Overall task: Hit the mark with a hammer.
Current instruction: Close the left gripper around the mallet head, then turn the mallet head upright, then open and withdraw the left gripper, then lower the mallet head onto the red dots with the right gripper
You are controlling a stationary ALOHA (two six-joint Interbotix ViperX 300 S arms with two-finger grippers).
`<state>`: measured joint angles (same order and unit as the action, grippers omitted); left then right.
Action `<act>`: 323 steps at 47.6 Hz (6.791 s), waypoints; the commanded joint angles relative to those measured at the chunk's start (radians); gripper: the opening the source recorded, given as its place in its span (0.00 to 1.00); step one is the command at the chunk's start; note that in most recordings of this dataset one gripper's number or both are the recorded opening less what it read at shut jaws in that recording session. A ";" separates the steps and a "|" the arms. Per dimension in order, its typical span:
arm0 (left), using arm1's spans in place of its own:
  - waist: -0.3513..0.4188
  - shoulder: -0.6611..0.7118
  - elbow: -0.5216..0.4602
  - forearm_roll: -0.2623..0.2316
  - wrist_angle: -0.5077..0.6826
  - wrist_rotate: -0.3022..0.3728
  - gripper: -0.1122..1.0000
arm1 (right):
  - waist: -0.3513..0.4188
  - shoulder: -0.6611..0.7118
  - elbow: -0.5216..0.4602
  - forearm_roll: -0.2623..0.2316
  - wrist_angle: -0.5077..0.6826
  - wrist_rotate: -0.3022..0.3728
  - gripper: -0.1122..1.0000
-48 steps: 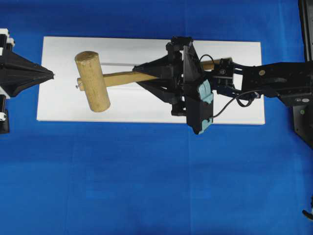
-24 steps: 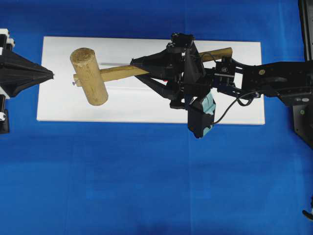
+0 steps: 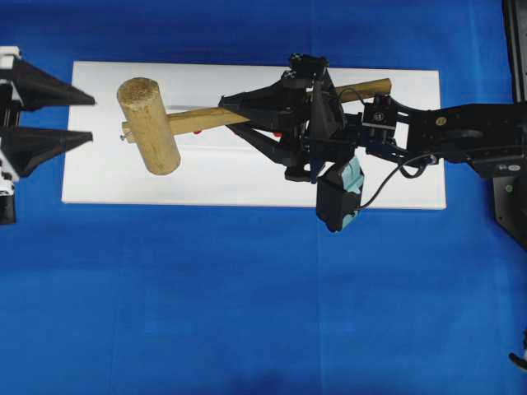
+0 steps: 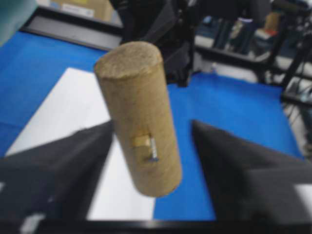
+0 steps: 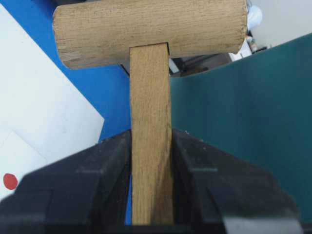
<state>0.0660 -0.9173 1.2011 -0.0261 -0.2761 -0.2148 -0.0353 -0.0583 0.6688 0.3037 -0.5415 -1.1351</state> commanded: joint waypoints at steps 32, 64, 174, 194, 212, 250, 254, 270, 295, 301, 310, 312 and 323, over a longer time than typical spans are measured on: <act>0.038 0.371 -0.120 -0.002 -0.290 -0.106 0.94 | 0.002 -0.037 -0.040 0.002 -0.009 0.005 0.19; 0.034 0.462 -0.187 0.003 -0.270 -0.101 0.49 | -0.002 -0.037 -0.041 0.014 0.037 0.009 0.19; -0.006 0.457 -0.224 0.008 -0.083 0.413 0.49 | -0.051 0.055 -0.123 0.388 0.411 0.310 0.45; -0.008 0.457 -0.229 0.008 -0.087 0.416 0.49 | -0.051 0.055 -0.123 0.388 0.445 0.310 0.10; -0.005 0.457 -0.225 0.008 -0.081 0.394 0.50 | -0.051 0.054 -0.121 0.390 0.426 0.319 0.10; -0.003 0.222 -0.083 0.008 0.021 0.393 0.88 | -0.051 -0.175 0.127 0.522 0.400 0.321 0.10; -0.002 0.175 -0.066 0.008 0.054 0.393 0.88 | -0.051 -0.186 0.138 0.525 0.400 0.321 0.10; 0.000 0.057 -0.021 0.008 0.117 0.391 0.88 | -0.051 -0.181 0.135 0.528 0.391 0.321 0.10; 0.000 0.055 -0.015 0.006 0.144 0.388 0.87 | -0.109 -0.179 0.130 0.528 0.371 0.319 0.10; 0.000 0.055 -0.015 0.006 0.144 0.388 0.87 | -0.109 -0.176 0.126 0.535 0.373 0.321 0.10; 0.000 0.055 -0.015 0.006 0.144 0.388 0.87 | -0.098 -0.129 0.075 0.554 0.385 0.322 0.10; 0.000 0.057 -0.015 0.006 0.144 0.390 0.87 | -0.094 -0.112 0.057 0.554 0.390 0.321 0.10; 0.000 0.055 -0.015 0.006 0.144 0.388 0.87 | -0.087 -0.046 -0.021 0.552 0.413 0.319 0.10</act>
<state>0.0644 -0.8636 1.1950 -0.0184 -0.1273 0.1749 -0.1197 -0.0951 0.6903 0.8560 -0.1258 -0.8145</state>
